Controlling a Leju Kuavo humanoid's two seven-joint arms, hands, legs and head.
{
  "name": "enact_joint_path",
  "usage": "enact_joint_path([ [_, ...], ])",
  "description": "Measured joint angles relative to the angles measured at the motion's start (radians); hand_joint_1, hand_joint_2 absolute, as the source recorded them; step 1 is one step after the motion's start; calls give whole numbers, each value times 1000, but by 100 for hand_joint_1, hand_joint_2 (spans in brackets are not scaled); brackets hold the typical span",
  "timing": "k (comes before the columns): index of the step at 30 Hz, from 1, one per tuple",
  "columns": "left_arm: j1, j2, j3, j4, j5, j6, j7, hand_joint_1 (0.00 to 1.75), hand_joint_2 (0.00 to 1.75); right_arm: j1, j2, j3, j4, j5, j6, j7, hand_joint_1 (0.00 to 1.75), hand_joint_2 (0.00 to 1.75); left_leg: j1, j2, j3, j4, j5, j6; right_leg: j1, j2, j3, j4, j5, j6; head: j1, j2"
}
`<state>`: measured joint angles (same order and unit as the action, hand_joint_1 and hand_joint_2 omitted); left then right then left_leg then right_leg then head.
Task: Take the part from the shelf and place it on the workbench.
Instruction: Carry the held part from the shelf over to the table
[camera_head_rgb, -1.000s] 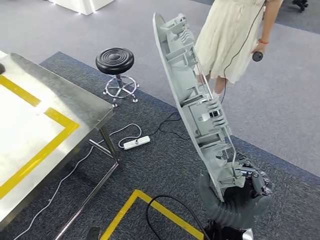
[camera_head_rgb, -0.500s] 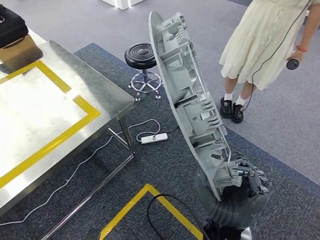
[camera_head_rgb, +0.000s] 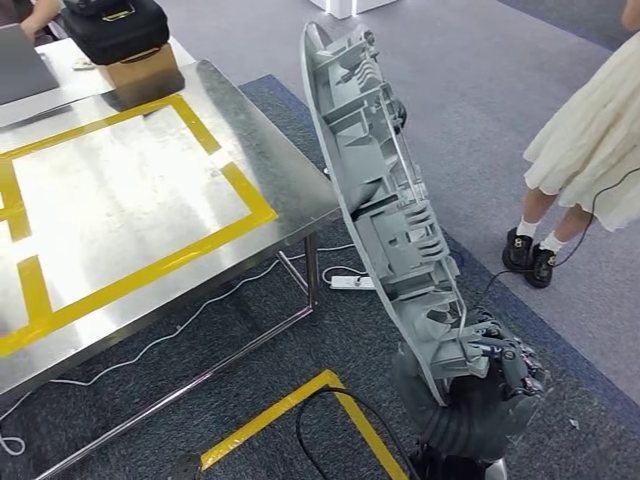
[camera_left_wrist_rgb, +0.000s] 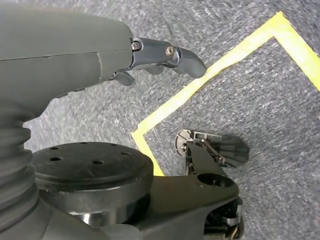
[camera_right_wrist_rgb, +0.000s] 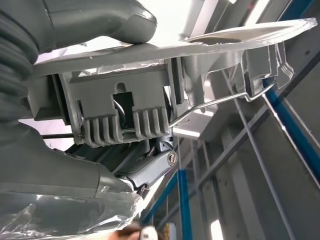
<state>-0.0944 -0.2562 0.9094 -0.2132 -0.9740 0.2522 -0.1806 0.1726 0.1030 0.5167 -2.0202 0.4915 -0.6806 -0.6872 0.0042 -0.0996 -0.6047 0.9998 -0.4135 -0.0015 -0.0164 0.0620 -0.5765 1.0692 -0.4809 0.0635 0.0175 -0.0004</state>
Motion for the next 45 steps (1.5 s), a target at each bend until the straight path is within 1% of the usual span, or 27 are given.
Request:
enact_joint_path([
  [2,0,1,0,0,0,0,-1,0,175,-1,0,0,0,-1,0,0,175,175,2,-21,-10,0,8,-14,-2,26,16,-39,3,-8,0,0],
  [4,4,2,0,0,0,0,-1,0,175,-2,1,0,-1,-2,0,-1,175,175,8,-32,-18,-4,14,-26,1,6,15,-43,9,-23,0,0],
  [6,5,2,0,0,0,0,-1,0,175,-4,5,0,-4,-5,0,-2,175,175,5,6,-38,31,-11,-36,1,-19,17,-48,14,-38,-7,0],
  [8,2,3,0,0,0,0,-1,0,175,-5,8,0,-8,-13,0,-3,175,175,2,65,-91,142,-74,-43,3,-48,17,-51,16,-47,-15,0],
  [10,0,3,0,0,1,0,-1,0,175,-4,8,0,-9,-23,0,-4,175,175,3,83,-140,252,-118,-45,6,-79,15,-51,15,-50,-17,0],
  [11,1,4,1,0,1,0,-1,0,175,-4,8,0,-9,-27,0,-4,175,175,2,86,-143,267,-116,-44,8,-94,15,-51,14,-50,-17,0],
  [13,3,4,1,0,1,0,-1,0,175,-4,8,0,-9,-31,0,-5,175,175,0,99,-94,193,-70,-37,10,-121,16,-51,13,-49,-17,0],
  [15,0,4,2,0,1,0,-1,0,175,-4,8,0,-11,-33,0,-5,175,175,-8,152,-17,68,-27,-26,16,-144,18,-48,10,-45,-18,0],
  [17,-5,4,2,0,1,0,-1,0,175,-4,8,0,-13,-34,0,-6,175,175,-16,183,15,6,-21,-16,23,-167,18,-46,6,-36,-17,0],
  [19,-5,4,2,0,1,0,-1,0,175,-5,8,0,-13,-35,0,-6,175,175,-15,160,12,-3,-21,-7,26,-191,21,-47,3,-27,-16,0],
  [20,-2,4,2,0,1,1,0,0,175,-6,8,0,-13,-35,0,-6,175,175,-13,146,13,-5,-19,-3,24,-186,21,-42,-4,-21,-15,0],
  [21,0,4,2,0,1,1,1,0,175,-6,8,0,-13,-35,0,-6,175,175,-10,133,13,-7,-17,2,22,-167,14,-21,-21,-16,-13,0],
  [24,1,3,3,0,1,1,2,0,175,-6,8,0,-13,-35,0,-6,175,175,-5,94,12,-9,-13,10,16,-86,-60,143,-105,-5,-4,0],
  [25,1,2,3,0,1,1,2,0,175,-5,8,0,-12,-36,0,-6,175,175,-5,80,12,-9,-13,12,15,-75,-87,196,-122,-4,-2,0],
  [26,1,2,3,0,1,1,2,0,175,-4,7,0,-10,-36,0,-6,175,175,-5,65,12,-8,-13,12,15,-69,-102,219,-120,-3,-1,0],
  [27,2,2,4,0,1,1,2,0,175,-3,7,0,-9,-37,0,-5,175,175,-4,50,12,-8,-12,11,14,-66,-99,206,-100,-3,-1,0],
  [28,3,1,4,0,1,1,2,0,175,-3,7,0,-8,-37,0,-4,175,175,-3,34,13,-7,-12,10,12,-60,-78,156,-64,-4,-1,0],
  [30,3,0,5,0,1,1,2,0,175,-4,6,0,-7,-36,0,-3,175,175,-2,5,10,-3,-10,2,4,-21,-20,28,-9,-3,-1,0],
  [32,2,-1,6,0,1,1,2,0,175,-4,6,1,-6,-35,0,-2,175,175,-1,-17,1,-1,-4,-9,-1,12,8,-34,4,-9,-1,0],
  [34,5,-1,6,0,1,1,2,0,175,-3,6,2,-4,-34,0,-1,175,175,2,-34,-8,-3,3,-20,2,1,7,-37,7,-21,-2,0],
  [35,7,-1,6,0,1,1,3,0,175,-3,6,2,-3,-34,0,-1,175,175,2,-26,-12,-1,1,-25,2,-8,7,-38,9,-27,-3,0],
  [37,6,-2,7,0,1,2,3,0,175,-3,6,2,-3,-34,0,-2,175,175,-1,22,-38,50,-33,-35,1,-28,9,-42,12,-39,-9,0],
  [39,3,-2,7,0,1,1,4,0,175,-2,7,1,-3,-32,0,-4,175,175,-3,74,-97,172,-95,-41,4,-47,8,-42,12,-47,-14,0],
  [41,3,-2,8,0,0,1,4,0,175,1,8,-1,-3,-26,0,-5,175,175,-3,86,-141,265,-124,-41,6,-64,7,-42,11,-49,-15,0],
  [42,3,-2,8,0,0,1,4,0,175,1,10,-3,-3,-21,0,-5,175,175,-3,86,-138,264,-112,-39,7,-70,7,-42,11,-49,-15,0],
  [43,4,-2,9,0,-1,1,4,0,175,2,14,-6,-4,-14,0,-6,175,175,-3,86,-116,227,-86,-36,8,-74,8,-42,11,-49,-15,0],
  [45,4,-1,12,0,-1,2,4,0,175,2,23,-15,-7,4,0,-6,175,175,-5,91,-45,103,-31,-28,11,-78,9,-41,10,-46,-15,0],
])
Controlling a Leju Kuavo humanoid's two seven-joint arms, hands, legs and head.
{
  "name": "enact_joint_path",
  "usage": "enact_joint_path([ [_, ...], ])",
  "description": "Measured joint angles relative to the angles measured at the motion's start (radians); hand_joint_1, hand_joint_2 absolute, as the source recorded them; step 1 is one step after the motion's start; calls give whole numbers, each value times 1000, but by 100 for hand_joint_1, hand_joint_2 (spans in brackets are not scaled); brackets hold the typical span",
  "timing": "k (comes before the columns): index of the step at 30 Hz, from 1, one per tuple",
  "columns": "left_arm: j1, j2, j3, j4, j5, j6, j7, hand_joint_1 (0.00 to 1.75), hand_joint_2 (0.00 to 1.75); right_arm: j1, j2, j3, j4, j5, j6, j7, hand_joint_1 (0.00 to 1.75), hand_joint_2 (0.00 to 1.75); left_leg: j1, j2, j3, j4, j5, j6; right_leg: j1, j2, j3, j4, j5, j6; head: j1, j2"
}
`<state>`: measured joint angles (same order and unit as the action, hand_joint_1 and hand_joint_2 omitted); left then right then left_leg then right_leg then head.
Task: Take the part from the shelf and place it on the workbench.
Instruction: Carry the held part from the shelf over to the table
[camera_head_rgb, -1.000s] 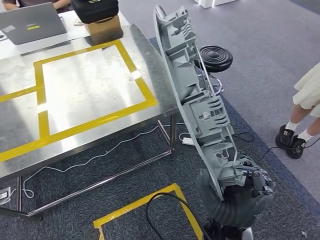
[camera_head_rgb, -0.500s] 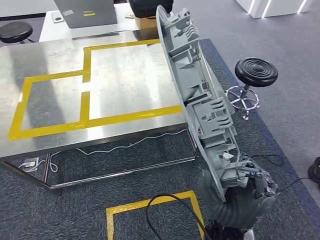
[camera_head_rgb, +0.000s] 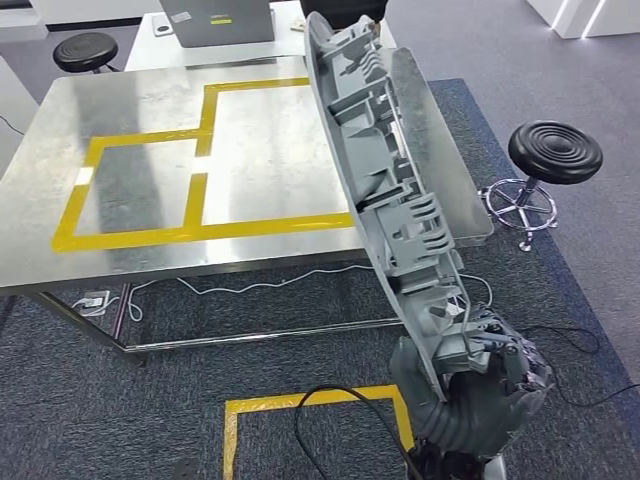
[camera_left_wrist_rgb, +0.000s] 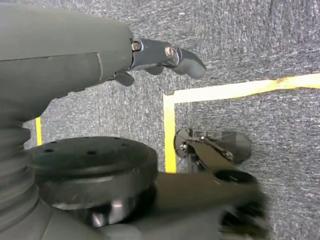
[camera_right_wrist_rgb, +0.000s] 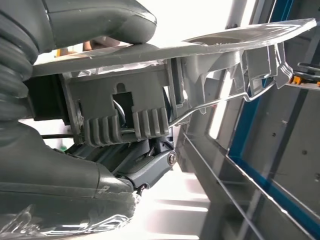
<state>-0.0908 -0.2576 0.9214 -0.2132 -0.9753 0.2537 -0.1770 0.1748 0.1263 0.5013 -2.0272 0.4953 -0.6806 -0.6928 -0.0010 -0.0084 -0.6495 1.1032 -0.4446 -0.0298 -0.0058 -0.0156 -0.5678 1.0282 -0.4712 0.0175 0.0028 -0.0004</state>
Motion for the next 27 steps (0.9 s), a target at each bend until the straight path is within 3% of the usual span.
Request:
enact_joint_path([
  [2,-2,0,5,0,0,0,0,0,175,2,12,-18,-3,32,0,0,175,175,-2,5,46,-84,15,7,5,-1,-3,2,-1,8,1,0],
  [6,0,-1,11,0,0,1,0,0,175,8,33,-55,-4,81,0,0,175,175,-1,2,54,-108,14,25,4,-1,-10,12,-11,30,4,0],
  [8,0,-1,12,0,2,0,-1,0,175,11,39,-67,-3,98,0,2,175,175,3,0,57,-113,17,34,3,7,-47,91,-58,39,10,0],
  [10,-1,-1,15,0,15,-3,-13,0,175,14,44,-79,6,124,0,13,175,175,3,-1,57,-113,16,38,3,11,-109,219,-112,44,14,0],
  [11,-1,-1,19,0,27,-8,-26,0,175,17,48,-86,14,124,0,19,175,175,3,-1,57,-112,16,39,2,11,-131,262,-122,46,14,0],
  [12,-1,-1,26,0,41,-16,-41,0,175,19,51,-94,22,114,0,21,175,175,3,-3,57,-112,16,39,1,11,-138,271,-113,48,14,0],
  [13,-1,-2,34,0,55,-29,-56,0,175,22,55,-101,29,95,0,20,175,175,3,-5,58,-112,16,38,0,11,-125,239,-87,48,14,0],
  [15,-2,-3,50,0,79,-66,-87,0,175,26,64,-116,37,69,0,12,175,175,2,-10,59,-110,15,34,-3,14,-61,107,-23,47,15,0],
  [17,-2,-3,64,0,95,-115,-124,0,175,29,72,-127,36,63,0,4,175,175,-2,-13,57,-106,15,25,-4,20,-15,13,7,39,13,0],
  [20,-2,-2,75,0,100,-176,-191,0,175,34,79,-141,30,74,0,1,175,175,0,-12,55,-108,19,9,-1,23,-11,-1,12,20,13,0],
  [22,-2,-1,80,0,93,-194,-218,0,175,36,82,-148,25,104,0,0,175,175,1,-9,40,-77,-6,-3,-3,22,-11,-4,16,7,8,0],
  [25,-2,0,81,0,80,-208,-230,0,175,37,84,-153,20,191,0,0,175,175,3,-5,-42,97,-95,-14,-4,18,-12,-5,17,-4,3,0],
  [27,-1,2,82,0,75,-225,-230,0,175,37,84,-156,18,232,0,-1,175,175,3,-5,-76,166,-107,-16,-4,15,-12,-5,17,-5,2,0],
])
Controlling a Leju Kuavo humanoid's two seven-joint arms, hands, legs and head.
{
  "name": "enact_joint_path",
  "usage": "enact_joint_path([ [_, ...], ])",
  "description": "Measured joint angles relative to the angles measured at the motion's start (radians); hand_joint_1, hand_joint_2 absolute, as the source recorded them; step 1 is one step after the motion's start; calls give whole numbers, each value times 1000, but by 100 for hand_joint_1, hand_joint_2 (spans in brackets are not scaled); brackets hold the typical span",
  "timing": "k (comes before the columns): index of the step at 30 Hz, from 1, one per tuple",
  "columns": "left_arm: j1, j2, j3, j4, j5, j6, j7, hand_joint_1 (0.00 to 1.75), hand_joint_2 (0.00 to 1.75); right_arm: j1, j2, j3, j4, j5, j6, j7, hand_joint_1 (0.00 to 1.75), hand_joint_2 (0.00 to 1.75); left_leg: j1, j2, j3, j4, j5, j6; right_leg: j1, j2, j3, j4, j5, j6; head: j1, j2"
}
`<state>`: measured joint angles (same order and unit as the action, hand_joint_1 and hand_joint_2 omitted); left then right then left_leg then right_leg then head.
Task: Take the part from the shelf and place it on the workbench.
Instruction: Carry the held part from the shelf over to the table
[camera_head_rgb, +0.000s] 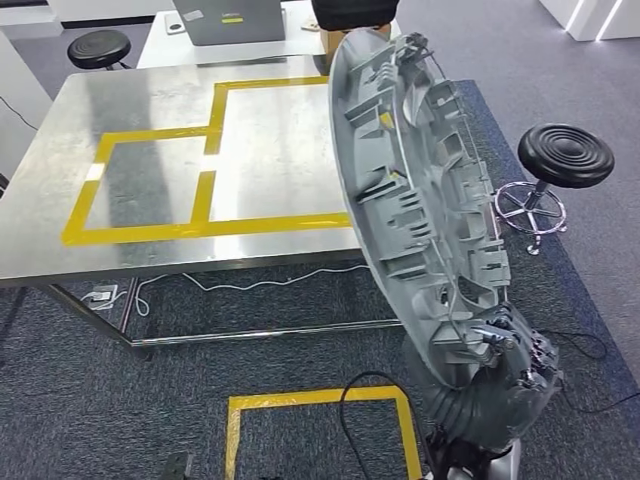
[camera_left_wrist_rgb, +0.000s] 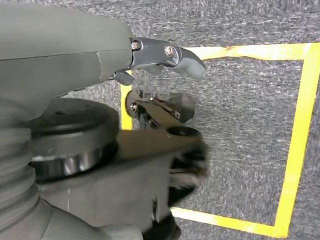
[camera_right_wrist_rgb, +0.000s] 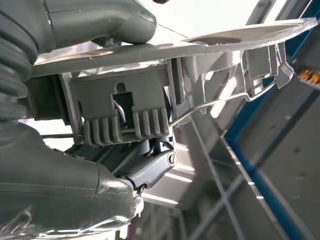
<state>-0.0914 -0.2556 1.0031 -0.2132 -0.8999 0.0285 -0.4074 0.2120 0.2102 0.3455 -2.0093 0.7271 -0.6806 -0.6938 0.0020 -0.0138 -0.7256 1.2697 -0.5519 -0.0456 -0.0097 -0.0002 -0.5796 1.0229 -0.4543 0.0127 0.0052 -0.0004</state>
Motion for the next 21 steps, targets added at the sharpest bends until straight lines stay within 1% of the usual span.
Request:
enact_joint_path([
  [1,0,1,0,0,0,-12,0,0,175,0,0,-1,-1,5,0,0,175,175,0,0,9,-19,21,1,0,-1,0,0,0,0,0,0],
  [2,0,3,0,0,2,-26,0,0,175,0,0,-1,-2,3,0,0,175,175,0,1,36,-70,53,3,0,-1,1,0,0,1,0,0],
  [3,0,4,1,0,5,-38,0,0,175,0,0,-1,-2,0,0,0,175,175,0,4,70,-134,84,5,0,-2,2,0,-1,3,0,0],
  [4,-1,5,2,0,8,-49,0,0,175,0,-1,-1,-2,-2,0,0,175,175,0,6,103,-199,104,8,2,-1,0,3,-2,7,-1,0],
  [5,-2,6,2,0,11,-58,0,0,175,0,-2,0,-2,-1,0,0,175,175,0,8,125,-242,114,12,5,-1,-1,4,-3,12,-1,0],
  [6,-2,6,3,0,12,-64,0,0,175,0,-2,0,-2,3,0,0,175,175,-1,9,135,-264,114,17,7,-1,-3,4,-3,18,-1,0],
  [8,-2,8,4,0,14,-75,3,0,175,-2,-4,4,-2,11,0,0,175,175,-2,4,136,-272,105,31,7,-3,-5,0,-9,30,1,0],
  [9,-1,9,4,0,15,-79,6,0,175,-2,-5,6,-2,13,0,0,175,175,-2,1,141,-276,100,38,6,-3,-6,5,-16,36,3,0],
  [10,0,10,5,0,16,-81,9,0,175,-3,-6,8,-2,15,0,0,175,175,-1,-1,147,-280,94,46,5,-3,-15,25,-30,40,6,0],
  [11,1,11,5,0,17,-83,12,0,175,-4,-8,10,-2,16,0,0,175,175,0,-3,155,-284,89,53,5,-3,-35,67,-47,42,10,0],
  [12,2,12,6,0,18,-84,15,0,175,-5,-9,11,-1,17,0,-1,175,175,-1,-3,162,-285,86,59,5,-2,-67,129,-67,44,14,0],
  [13,3,13,6,0,19,-83,18,0,175,-5,-9,12,-1,18,0,-1,175,175,-3,-3,169,-284,82,63,5,-2,-108,199,-85,45,16,0],
  [14,4,14,7,0,21,-80,22,0,175,-5,-10,12,0,18,0,-1,175,175,-4,-3,177,-284,77,65,5,-1,-146,255,-92,46,17,0],
  [15,5,15,7,0,21,-72,29,0,175,-4,-10,12,1,19,0,-1,175,175,-5,-3,186,-284,73,65,4,-2,-170,282,-82,47,17,0],
  [16,6,16,8,0,22,-61,36,0,175,-4,-10,12,3,20,0,0,175,175,-6,-4,198,-283,68,64,4,-2,-175,269,-54,48,17,0],
  [17,7,15,10,0,25,-48,44,0,175,-4,-11,13,4,21,0,0,175,175,-6,-6,210,-282,62,62,4,-2,-161,220,-12,47,17,0],
  [18,7,15,12,0,28,-36,53,0,175,-4,-12,14,5,22,0,0,175,175,-6,-7,221,-282,54,59,4,-1,-137,153,32,45,18,0],
  [19,6,14,16,0,31,-27,60,0,175,-5,-13,15,6,22,0,-1,175,175,-7,-9,229,-280,46,55,5,-1,-111,94,61,43,18,0],
  [20,5,14,21,0,36,-20,65,0,175,-6,-14,18,7,21,0,-1,175,175,-8,-10,233,-279,39,50,6,0,-91,50,74,39,17,0],
  [21,4,13,26,0,38,-17,69,0,175,-7,-15,20,7,21,0,-1,175,175,-8,-10,234,-278,34,45,8,2,-82,28,73,36,16,0],
])
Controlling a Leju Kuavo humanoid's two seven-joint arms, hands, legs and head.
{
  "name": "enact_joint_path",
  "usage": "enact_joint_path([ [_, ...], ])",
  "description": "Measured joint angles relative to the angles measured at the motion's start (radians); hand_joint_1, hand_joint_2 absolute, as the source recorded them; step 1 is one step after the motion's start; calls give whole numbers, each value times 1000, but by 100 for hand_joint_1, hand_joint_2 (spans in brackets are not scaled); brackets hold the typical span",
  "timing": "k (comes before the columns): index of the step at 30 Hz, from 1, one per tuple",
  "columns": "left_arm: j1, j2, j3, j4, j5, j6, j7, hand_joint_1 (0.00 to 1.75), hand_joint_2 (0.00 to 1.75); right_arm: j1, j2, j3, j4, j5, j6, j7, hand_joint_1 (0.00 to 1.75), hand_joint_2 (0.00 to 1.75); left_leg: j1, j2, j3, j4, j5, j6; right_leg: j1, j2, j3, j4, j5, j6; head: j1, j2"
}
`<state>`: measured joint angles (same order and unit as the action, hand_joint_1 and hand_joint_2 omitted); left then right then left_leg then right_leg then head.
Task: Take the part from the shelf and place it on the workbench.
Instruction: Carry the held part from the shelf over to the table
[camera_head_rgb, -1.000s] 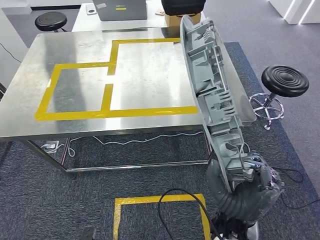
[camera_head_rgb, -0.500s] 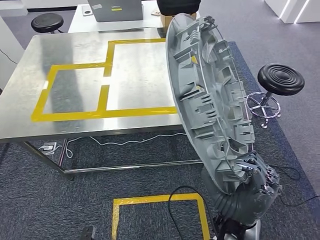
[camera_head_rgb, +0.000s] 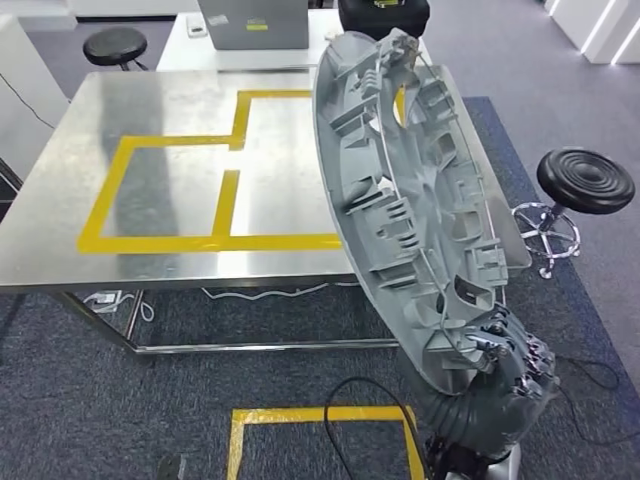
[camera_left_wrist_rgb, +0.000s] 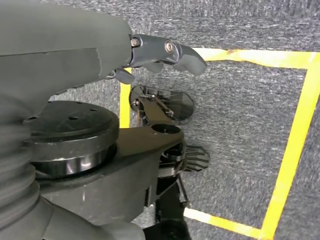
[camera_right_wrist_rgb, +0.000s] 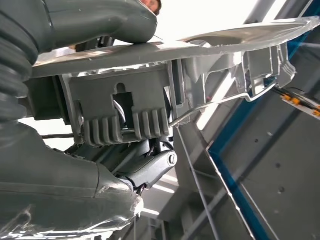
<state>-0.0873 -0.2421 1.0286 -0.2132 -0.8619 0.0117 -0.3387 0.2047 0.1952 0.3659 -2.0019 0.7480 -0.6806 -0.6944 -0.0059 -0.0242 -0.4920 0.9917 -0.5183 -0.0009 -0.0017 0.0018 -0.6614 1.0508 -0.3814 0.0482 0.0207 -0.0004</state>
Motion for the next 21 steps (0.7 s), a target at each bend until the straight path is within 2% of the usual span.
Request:
enact_joint_path([
  [3,-4,-2,6,0,2,6,5,0,175,-2,-1,6,1,-2,0,1,175,175,2,3,0,-2,-11,-16,1,4,5,-12,-19,-15,-4,0],
  [5,-6,-3,6,0,2,8,5,0,175,-4,-2,9,1,-2,0,2,175,175,3,7,-25,45,-38,-28,-4,2,15,-19,-25,-25,-5,0],
  [6,-7,-2,6,0,2,8,6,0,175,-5,-2,11,2,-2,0,1,175,175,4,8,-58,100,-59,-33,-5,0,19,-20,-29,-29,-6,0],
  [8,-6,-2,7,0,2,8,6,0,175,-7,-3,13,3,-2,0,1,175,175,8,9,-144,230,-98,-39,-7,-2,23,-21,-37,-34,-7,0],
  [9,-5,-1,7,0,2,8,6,0,175,-7,-4,13,4,-2,0,1,175,175,10,9,-176,267,-97,-42,-8,-2,27,-21,-40,-34,-7,0],
  [10,-4,-1,7,0,2,8,6,0,175,-7,-4,13,5,-3,0,2,175,175,12,9,-191,271,-76,-44,-9,-1,31,-21,-43,-33,-7,0],
  [11,-4,0,8,0,3,8,6,0,175,-7,-4,13,6,-3,0,2,175,175,14,10,-188,241,-40,-45,-10,0,36,-21,-47,-30,-7,0],
  [13,-5,-1,10,0,5,9,6,0,175,-8,-4,14,7,-4,0,2,175,175,19,15,-147,125,43,-49,-10,1,47,-18,-55,-21,-9,0],
  [14,-6,-1,12,0,8,9,7,0,175,-8,-4,14,7,-4,0,2,175,175,21,16,-127,75,65,-47,-9,2,49,-16,-58,-15,-9,0],
  [15,-8,-2,14,0,11,9,7,0,175,-8,-5,14,7,-4,0,2,175,175,21,17,-114,42,74,-43,-6,2,49,-14,-61,-9,-10,0],
  [16,-9,-2,17,0,13,8,8,0,175,-9,-5,14,7,-4,0,2,175,175,20,16,-110,29,71,-36,-5,2,49,-14,-62,-3,-10,0],
  [19,-8,-2,25,0,10,2,5,0,175,-11,-8,18,7,-1,0,2,175,175,20,13,-107,24,68,-14,-8,1,47,-7,-73,12,-8,0],
  [21,-7,-2,26,0,5,-10,-2,0,175,-13,-11,21,7,2,0,2,175,175,20,11,-103,22,62,0,-9,1,9,72,-114,17,-2,0],
])
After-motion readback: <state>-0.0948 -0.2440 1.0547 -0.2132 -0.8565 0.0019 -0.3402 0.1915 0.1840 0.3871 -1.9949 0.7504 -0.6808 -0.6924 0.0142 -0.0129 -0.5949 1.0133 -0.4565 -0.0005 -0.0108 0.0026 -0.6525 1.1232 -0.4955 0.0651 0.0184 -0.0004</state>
